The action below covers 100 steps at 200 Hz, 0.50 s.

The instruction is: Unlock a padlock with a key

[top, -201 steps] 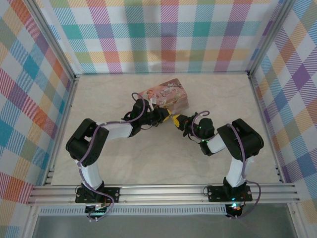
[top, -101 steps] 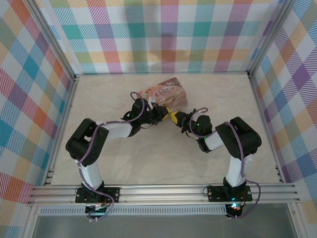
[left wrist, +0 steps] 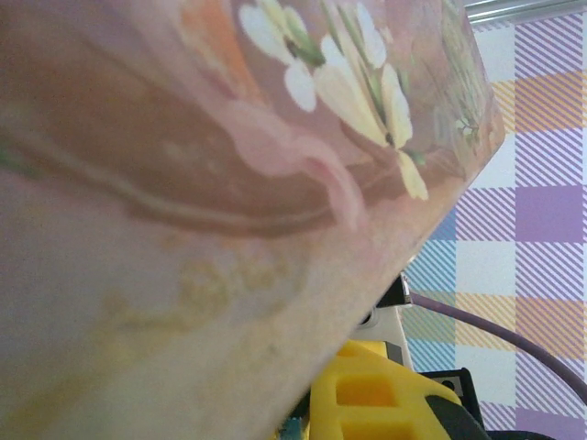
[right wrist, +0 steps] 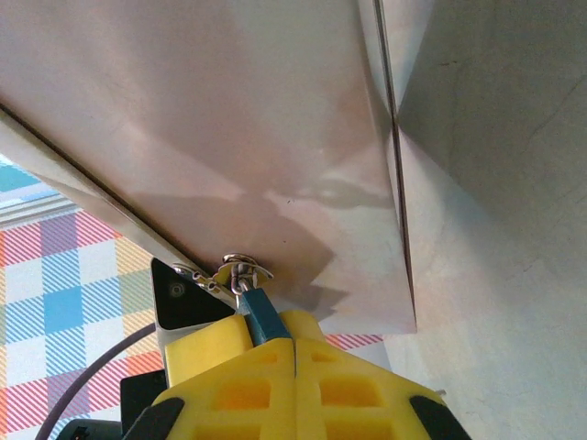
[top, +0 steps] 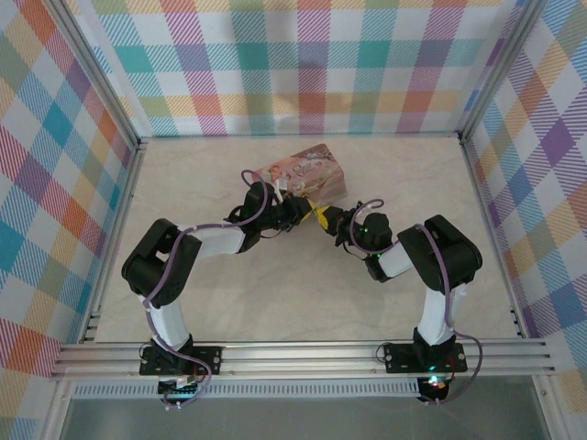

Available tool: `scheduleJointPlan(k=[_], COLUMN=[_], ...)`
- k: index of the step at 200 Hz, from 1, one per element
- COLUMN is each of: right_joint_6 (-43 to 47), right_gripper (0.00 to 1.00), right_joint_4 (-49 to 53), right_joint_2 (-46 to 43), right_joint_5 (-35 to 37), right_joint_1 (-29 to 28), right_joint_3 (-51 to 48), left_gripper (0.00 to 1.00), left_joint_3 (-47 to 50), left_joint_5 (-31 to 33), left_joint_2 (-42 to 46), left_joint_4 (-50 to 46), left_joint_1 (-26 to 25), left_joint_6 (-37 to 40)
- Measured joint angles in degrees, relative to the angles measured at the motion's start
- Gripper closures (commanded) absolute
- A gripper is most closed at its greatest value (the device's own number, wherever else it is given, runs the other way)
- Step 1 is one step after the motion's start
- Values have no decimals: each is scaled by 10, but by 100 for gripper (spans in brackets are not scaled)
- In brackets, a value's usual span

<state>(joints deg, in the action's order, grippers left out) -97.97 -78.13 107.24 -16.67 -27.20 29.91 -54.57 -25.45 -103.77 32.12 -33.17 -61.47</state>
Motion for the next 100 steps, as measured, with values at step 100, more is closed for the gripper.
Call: scheduleJointPlan(k=[100], right_joint_6=[88], right_gripper=[72], right_joint_4=[68], right_joint_2=[-89], right_joint_5=[-59], right_joint_1=[42], right_joint_3=[-110], left_gripper=[100], left_joint_3=[1], left_joint_5=[-39], left_joint_2=[6], left_joint_4=[-99], left_joint_1=[-16], left_joint_6=[59])
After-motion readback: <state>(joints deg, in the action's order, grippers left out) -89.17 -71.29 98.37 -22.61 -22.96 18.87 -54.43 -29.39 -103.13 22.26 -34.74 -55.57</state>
